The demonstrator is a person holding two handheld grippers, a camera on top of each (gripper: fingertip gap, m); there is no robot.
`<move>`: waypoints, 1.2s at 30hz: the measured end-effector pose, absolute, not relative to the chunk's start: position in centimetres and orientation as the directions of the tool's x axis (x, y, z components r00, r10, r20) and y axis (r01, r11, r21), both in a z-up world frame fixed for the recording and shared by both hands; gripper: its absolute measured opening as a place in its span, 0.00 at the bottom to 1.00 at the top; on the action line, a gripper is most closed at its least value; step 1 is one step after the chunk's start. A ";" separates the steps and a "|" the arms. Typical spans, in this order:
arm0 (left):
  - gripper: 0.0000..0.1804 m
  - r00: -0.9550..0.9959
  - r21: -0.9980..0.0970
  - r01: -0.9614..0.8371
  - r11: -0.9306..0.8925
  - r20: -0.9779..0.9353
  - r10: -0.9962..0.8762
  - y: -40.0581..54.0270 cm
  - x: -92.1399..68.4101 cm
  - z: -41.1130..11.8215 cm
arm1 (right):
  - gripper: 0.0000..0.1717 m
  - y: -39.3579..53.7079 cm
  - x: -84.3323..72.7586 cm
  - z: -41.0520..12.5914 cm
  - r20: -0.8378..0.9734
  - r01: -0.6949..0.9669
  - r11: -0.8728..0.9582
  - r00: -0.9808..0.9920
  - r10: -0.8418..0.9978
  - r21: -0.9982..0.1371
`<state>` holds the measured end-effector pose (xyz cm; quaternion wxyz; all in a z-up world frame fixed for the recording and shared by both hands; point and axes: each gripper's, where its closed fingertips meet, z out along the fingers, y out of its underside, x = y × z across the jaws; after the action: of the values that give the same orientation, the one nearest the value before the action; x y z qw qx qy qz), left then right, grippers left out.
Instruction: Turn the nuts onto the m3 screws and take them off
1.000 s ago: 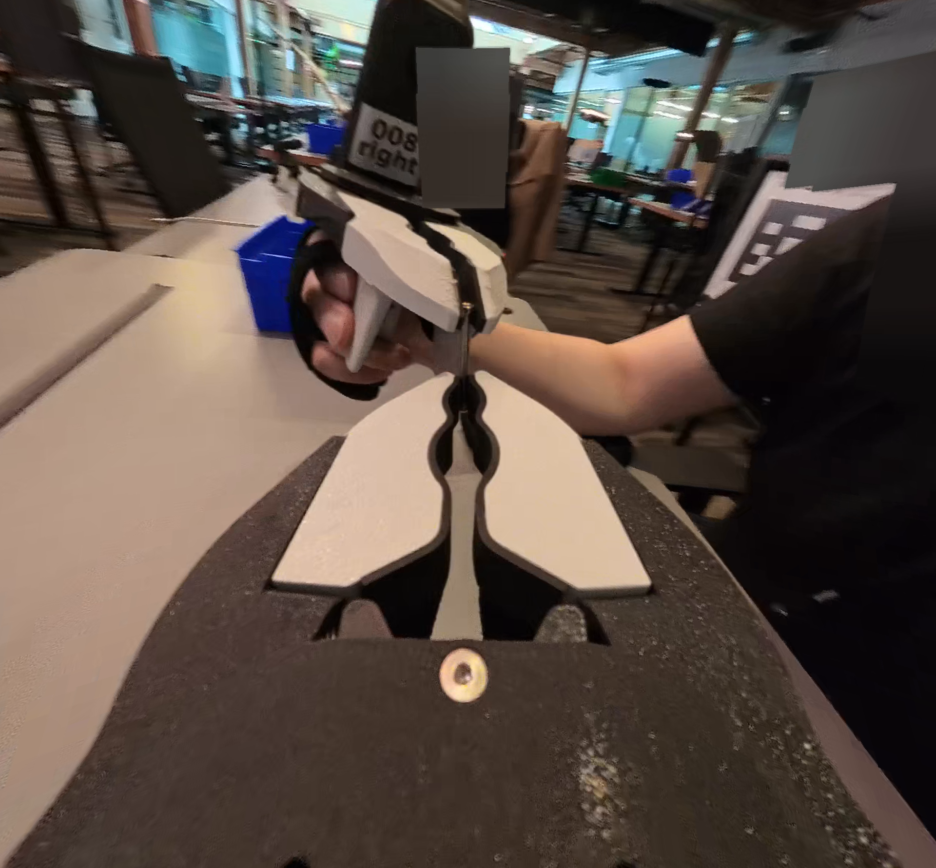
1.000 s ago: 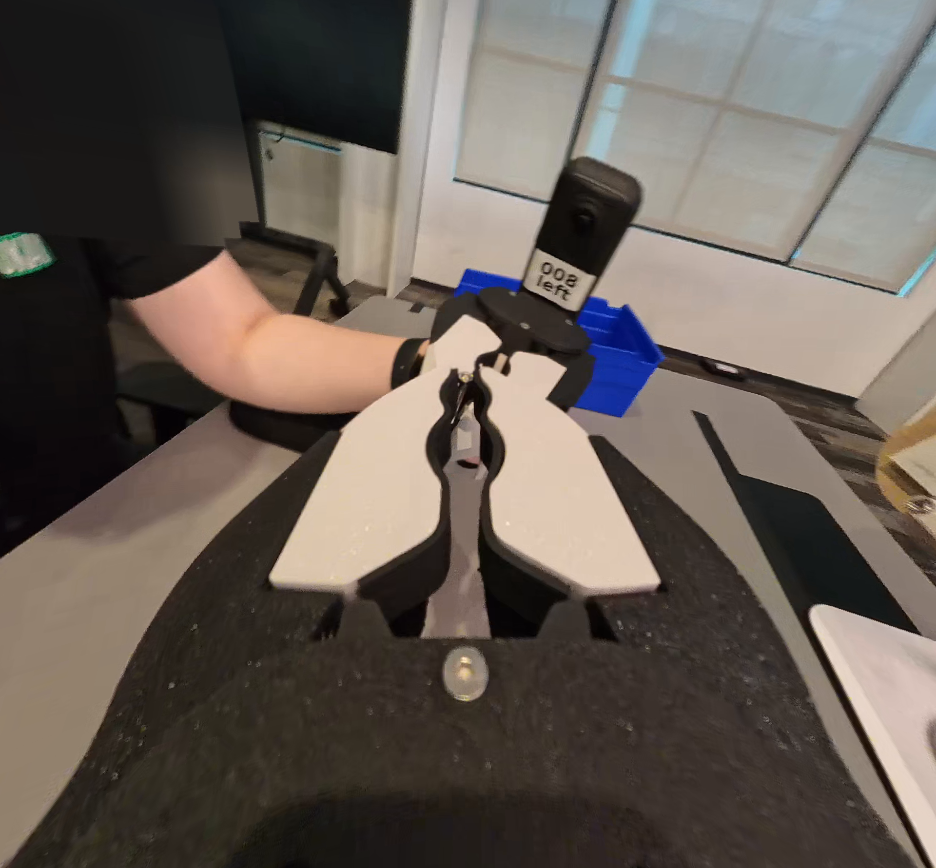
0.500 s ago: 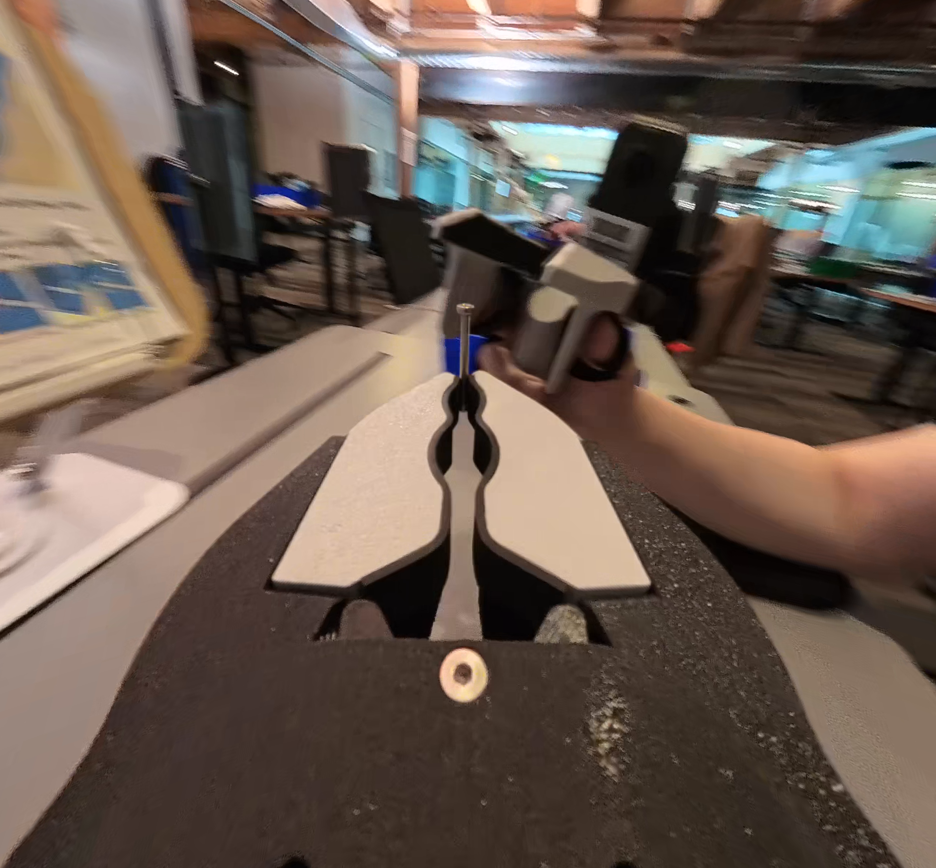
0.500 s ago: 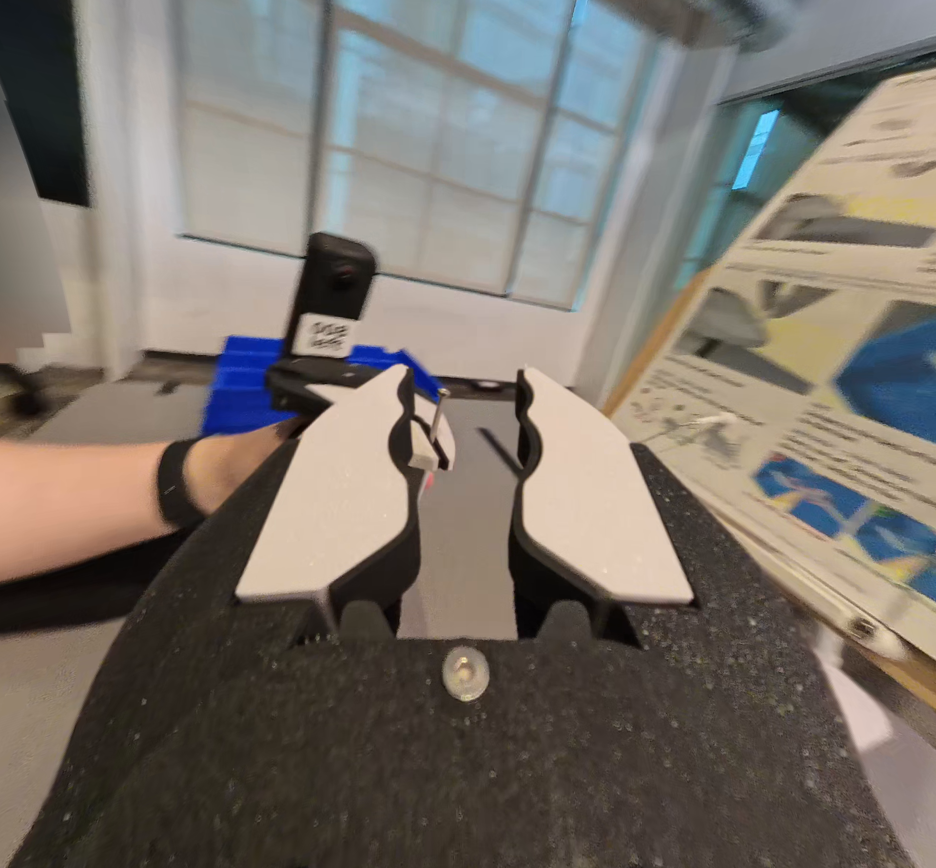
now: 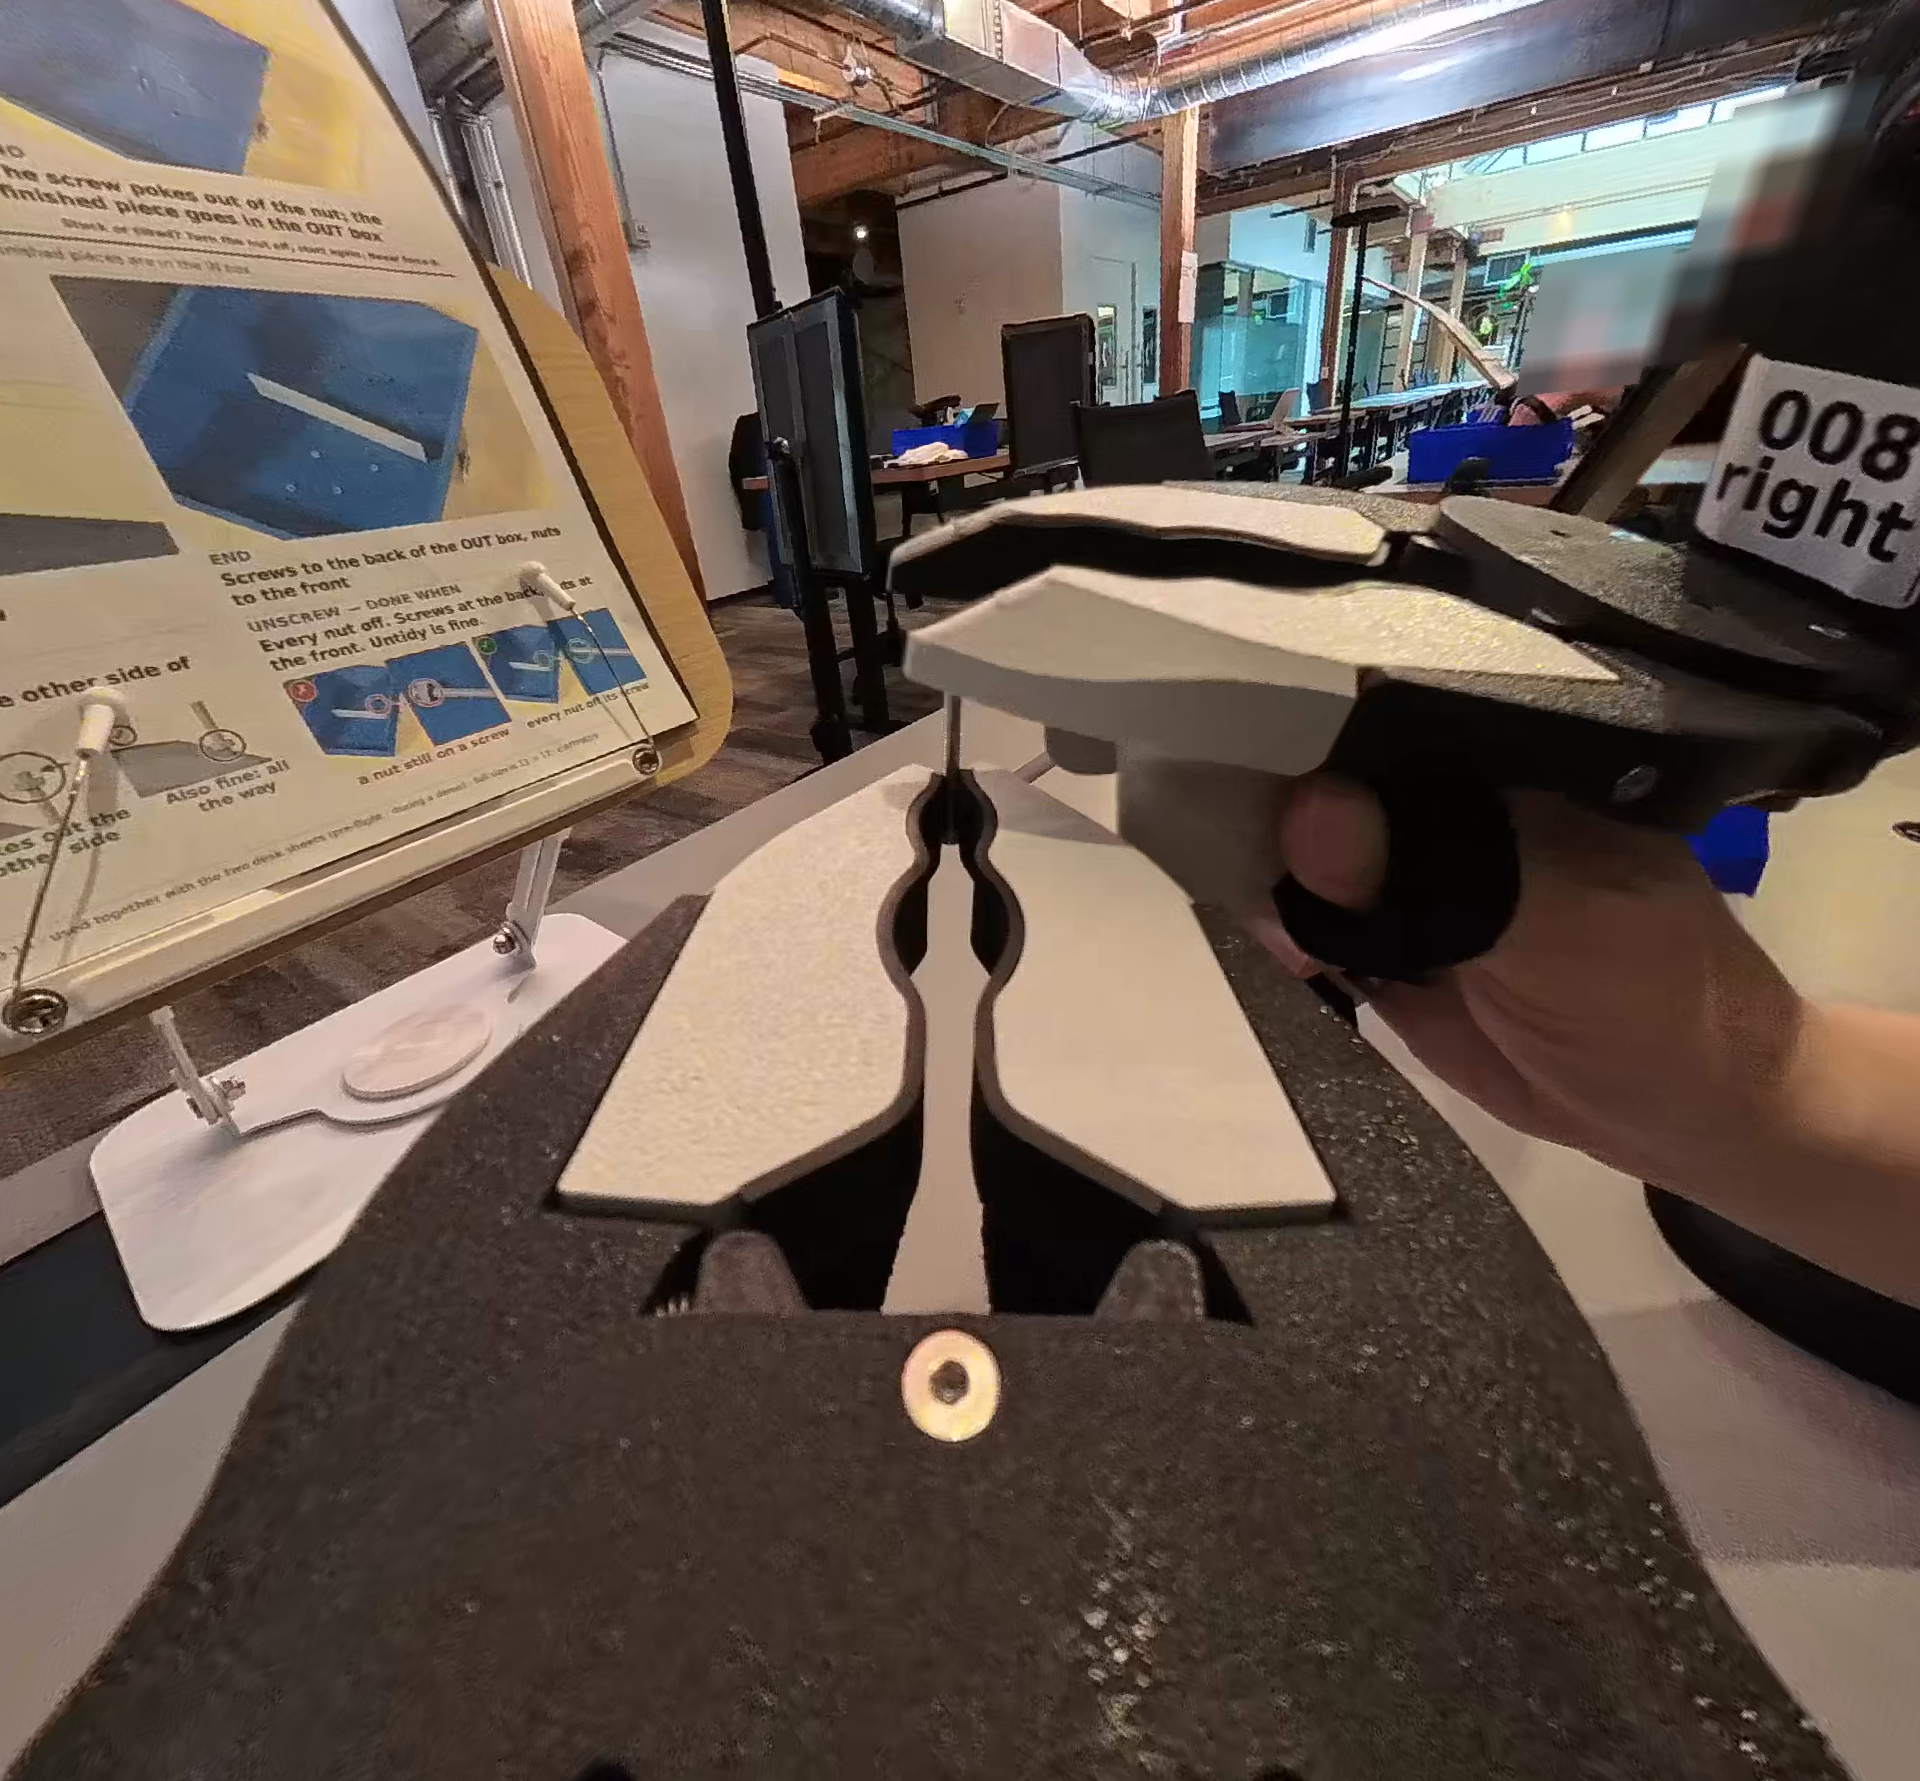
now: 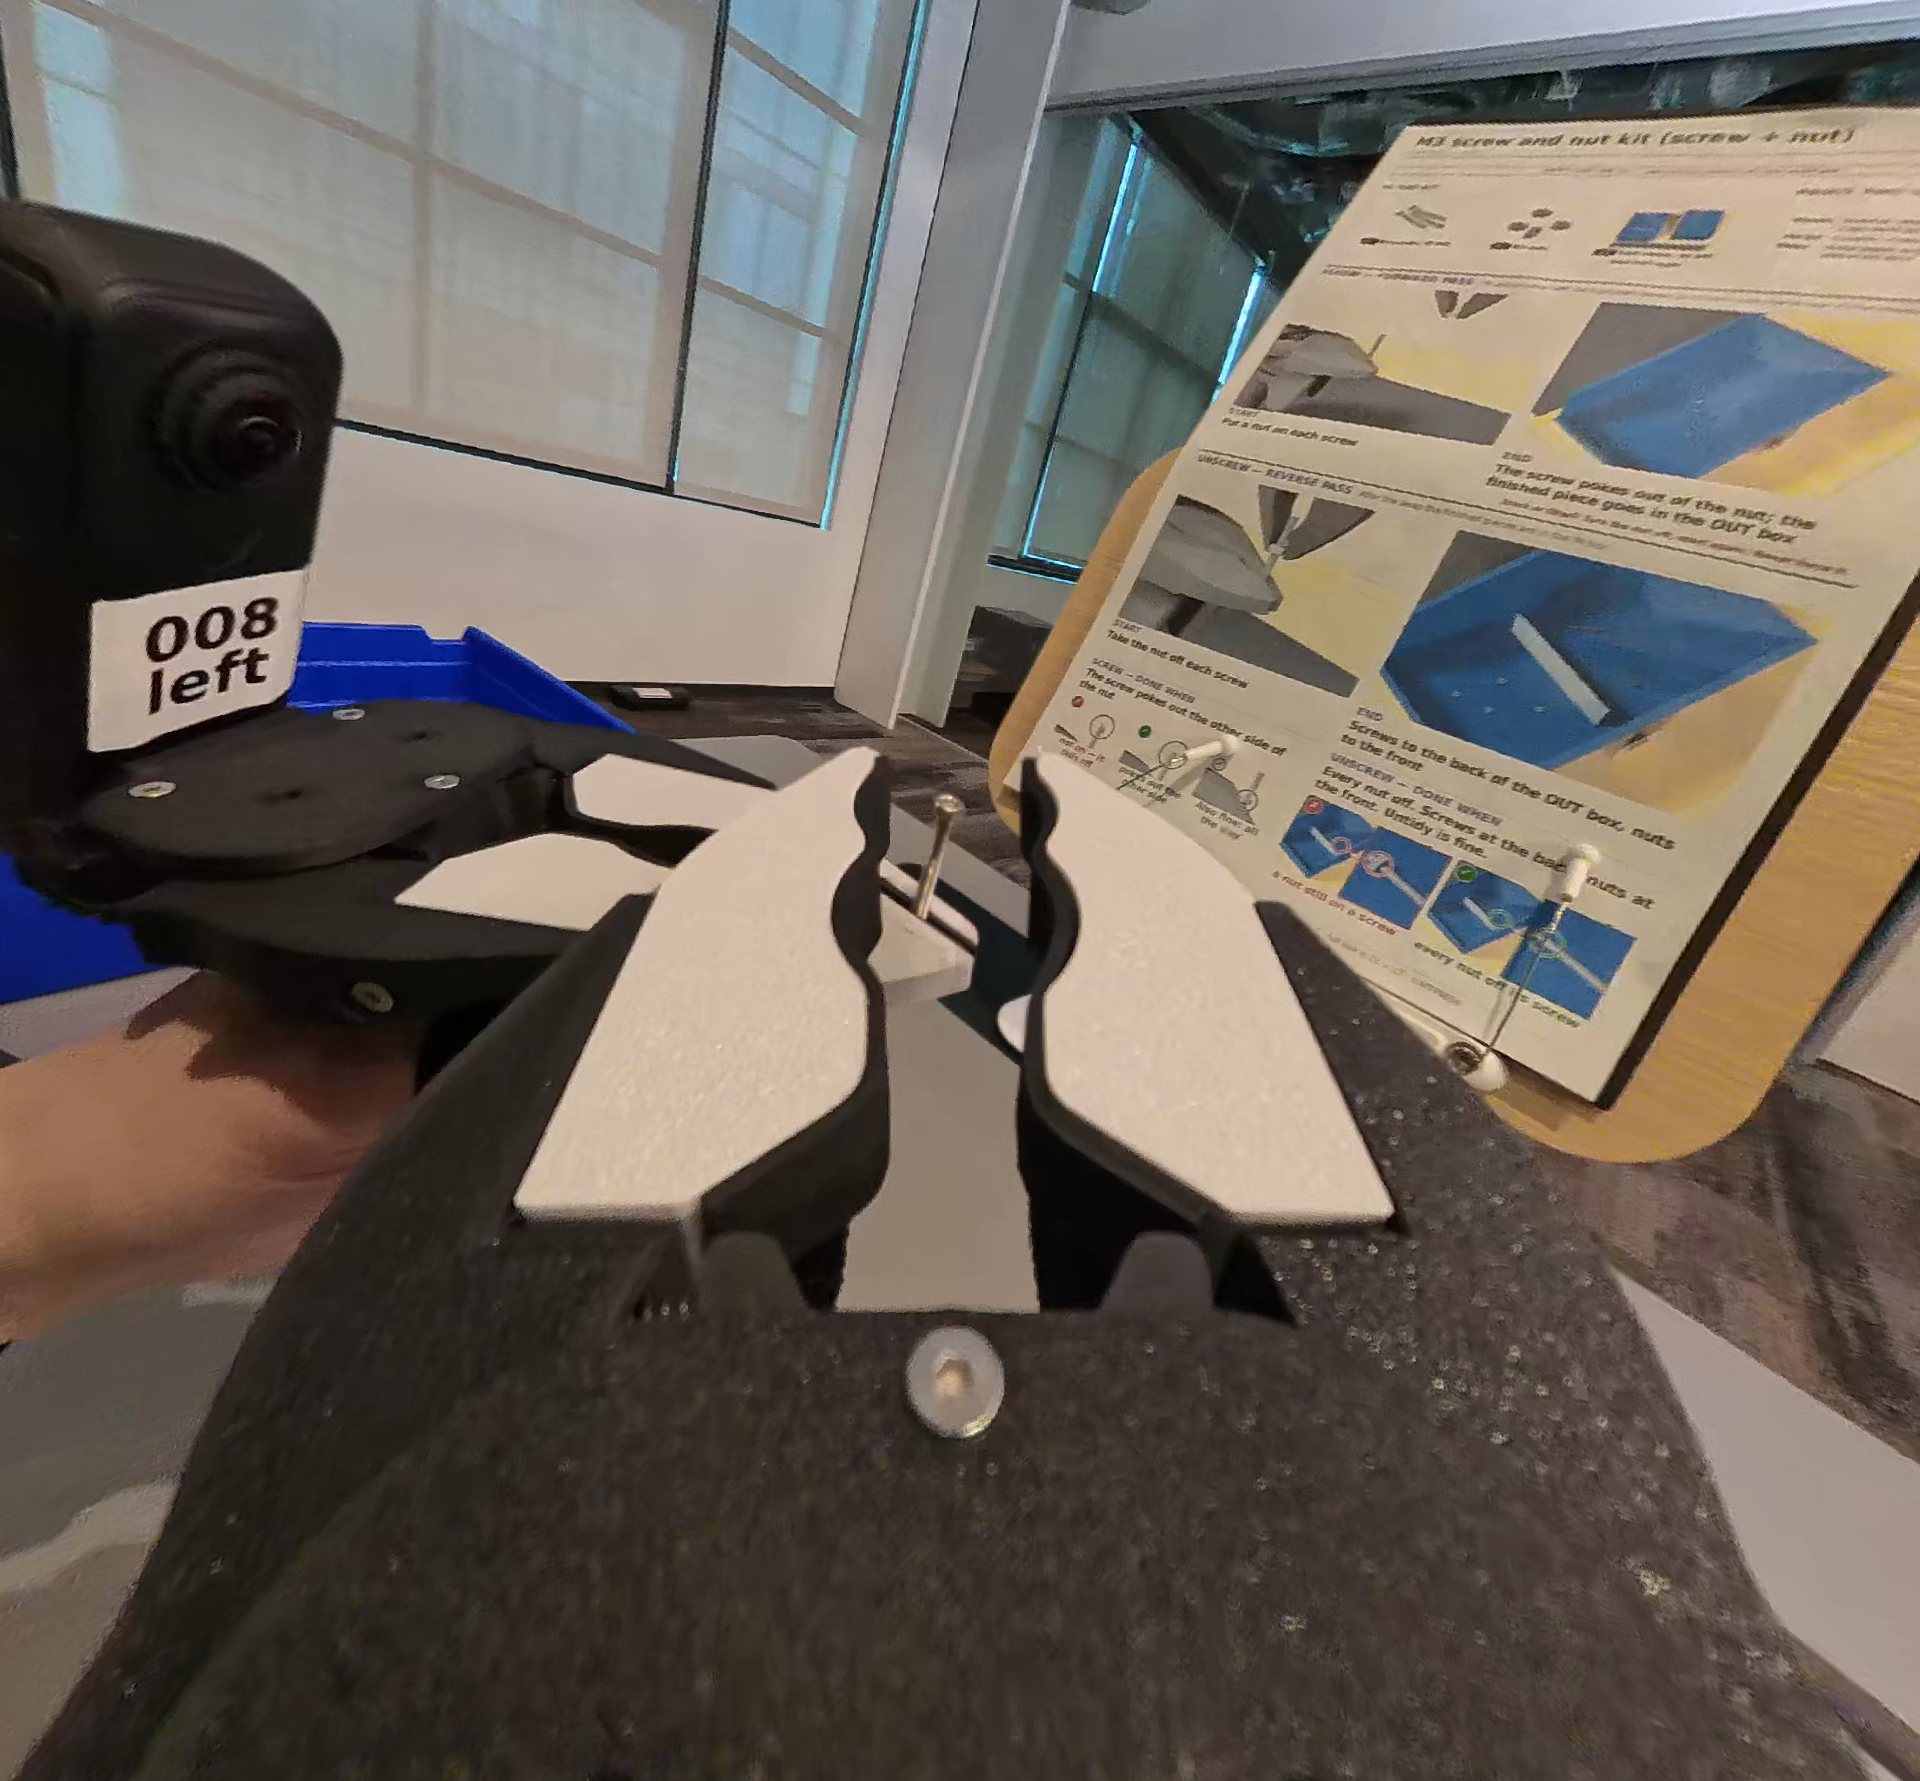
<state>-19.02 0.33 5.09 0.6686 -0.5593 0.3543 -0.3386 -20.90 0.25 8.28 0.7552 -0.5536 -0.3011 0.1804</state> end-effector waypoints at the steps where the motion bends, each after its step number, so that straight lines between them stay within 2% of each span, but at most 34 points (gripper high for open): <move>1: 0.01 0.520 -0.987 0.054 0.153 -0.103 -0.848 0.2 -19.0 5.2 | 0.13 0.2 -21.0 8.3 0.266 0.074 0.325 0.754 0.601 -0.943; 4: 0.01 0.521 -0.985 0.047 0.165 -0.117 -0.845 0.1 -19.0 5.3 | 0.10 0.2 -21.0 8.2 0.271 0.084 0.322 0.755 0.597 -0.943; 6: 0.01 0.527 -0.984 0.049 0.172 -0.121 -0.841 0.1 -19.1 5.5 | 0.04 0.0 -21.0 8.3 0.259 0.065 0.319 0.744 0.616 -0.946; 14: 0.01 0.472 -0.985 0.063 0.159 -0.111 -0.875 -0.5 -19.3 5.9 | 0.03 -0.7 -21.5 8.7 0.218 -0.011 0.295 0.647 0.731 -0.955; 19: 0.01 0.235 -0.994 0.089 0.062 -0.040 -0.971 -2.9 -19.4 6.5 | 0.03 -2.9 -21.8 9.4 0.092 -0.183 0.159 0.329 0.940 -0.970; 22: 0.01 0.038 -0.997 0.066 -0.045 0.048 -0.998 -5.0 -19.2 6.4 | 0.03 -4.9 -21.6 9.2 0.103 -0.214 0.128 0.121 0.987 -0.968; 28: 0.01 -0.312 -0.976 -0.014 -0.218 0.212 -0.926 -9.7 -18.3 5.8 | 0.03 -8.9 -20.4 8.5 0.178 -0.224 0.135 -0.183 0.967 -0.965; 36: 0.01 -0.501 -0.949 -0.086 -0.303 0.305 -0.810 -12.2 -18.3 5.0 | 0.03 -11.2 -19.9 7.6 0.140 -0.200 0.067 -0.379 0.915 -0.977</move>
<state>-18.26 -12.24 5.01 0.2636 -0.4244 0.5280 -0.6867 -19.87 -11.16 7.57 0.4597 -0.3148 -0.5674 0.6063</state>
